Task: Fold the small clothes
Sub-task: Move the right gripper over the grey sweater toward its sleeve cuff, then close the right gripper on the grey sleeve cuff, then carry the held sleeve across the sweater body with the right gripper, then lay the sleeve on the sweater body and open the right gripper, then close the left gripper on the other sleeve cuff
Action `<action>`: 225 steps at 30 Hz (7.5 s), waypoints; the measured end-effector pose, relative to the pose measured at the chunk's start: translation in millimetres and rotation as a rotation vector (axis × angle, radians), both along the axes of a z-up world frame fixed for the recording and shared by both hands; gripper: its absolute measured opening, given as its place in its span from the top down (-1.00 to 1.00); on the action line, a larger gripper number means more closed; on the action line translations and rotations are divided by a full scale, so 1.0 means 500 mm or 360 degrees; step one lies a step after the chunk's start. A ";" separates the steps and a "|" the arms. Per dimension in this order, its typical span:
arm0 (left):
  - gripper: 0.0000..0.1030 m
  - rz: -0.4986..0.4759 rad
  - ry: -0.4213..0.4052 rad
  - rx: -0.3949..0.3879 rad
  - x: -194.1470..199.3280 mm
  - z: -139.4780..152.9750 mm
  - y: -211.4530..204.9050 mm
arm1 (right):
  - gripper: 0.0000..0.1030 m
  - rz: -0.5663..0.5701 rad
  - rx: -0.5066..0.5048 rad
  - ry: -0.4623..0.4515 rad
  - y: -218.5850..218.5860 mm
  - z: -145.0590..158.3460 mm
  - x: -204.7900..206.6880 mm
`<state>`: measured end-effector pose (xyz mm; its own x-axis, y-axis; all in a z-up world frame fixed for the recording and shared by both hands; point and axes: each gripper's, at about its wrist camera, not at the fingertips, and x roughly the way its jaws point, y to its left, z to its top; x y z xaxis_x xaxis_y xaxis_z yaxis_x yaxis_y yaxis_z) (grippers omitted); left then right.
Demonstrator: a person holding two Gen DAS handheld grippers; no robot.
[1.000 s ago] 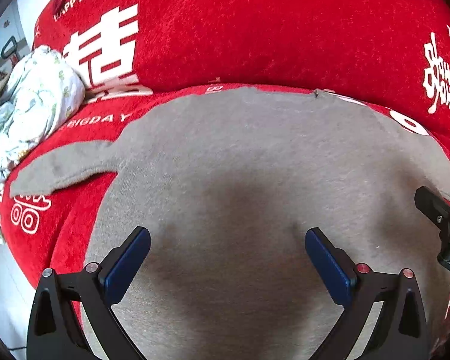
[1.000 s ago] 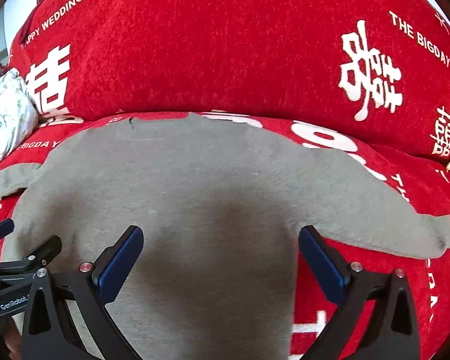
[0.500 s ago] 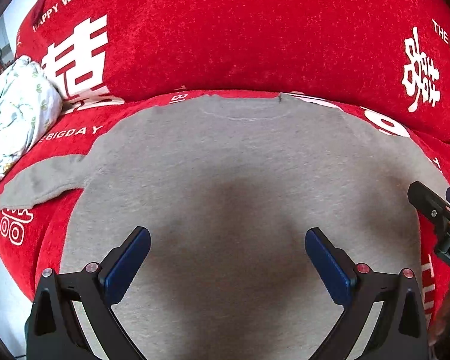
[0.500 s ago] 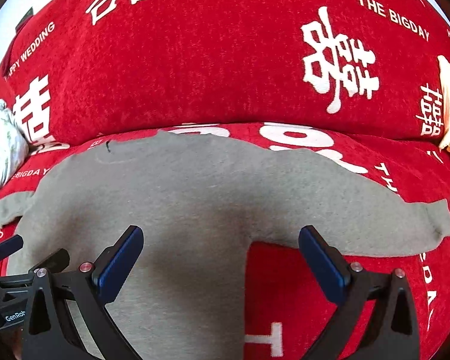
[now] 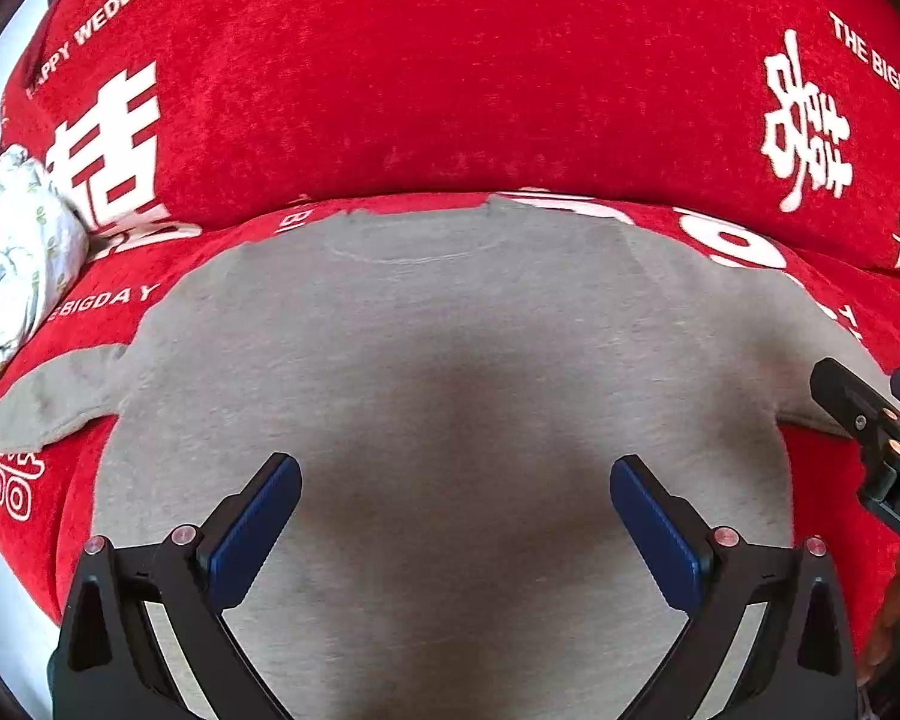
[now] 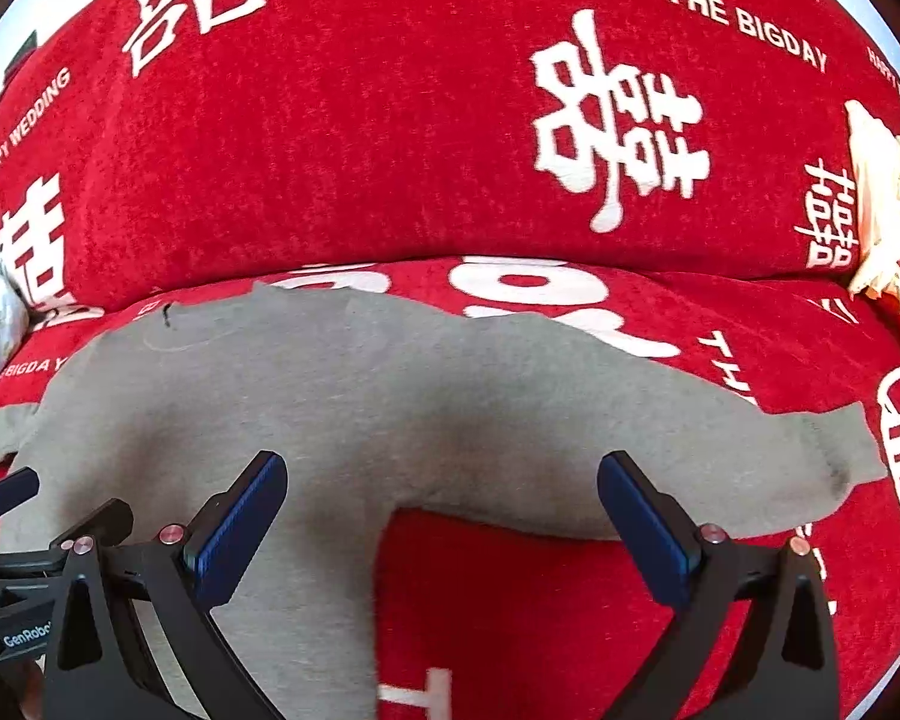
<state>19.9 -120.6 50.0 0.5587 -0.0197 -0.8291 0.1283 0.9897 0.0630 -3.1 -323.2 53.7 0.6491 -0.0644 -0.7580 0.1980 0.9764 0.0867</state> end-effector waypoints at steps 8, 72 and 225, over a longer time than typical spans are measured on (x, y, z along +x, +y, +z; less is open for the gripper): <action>-1.00 -0.0088 0.0001 0.0008 -0.001 0.000 -0.065 | -1.00 -0.0061 -0.0044 0.0012 -0.038 0.004 -0.001; -1.00 -0.0435 0.0096 0.0031 0.048 -0.069 -0.427 | -1.00 -0.1078 0.0365 0.0050 -0.519 -0.127 -0.133; -1.00 0.1848 0.0172 -0.0260 0.130 -0.095 1.089 | -0.98 0.0538 -0.0047 0.0150 0.565 -0.082 0.166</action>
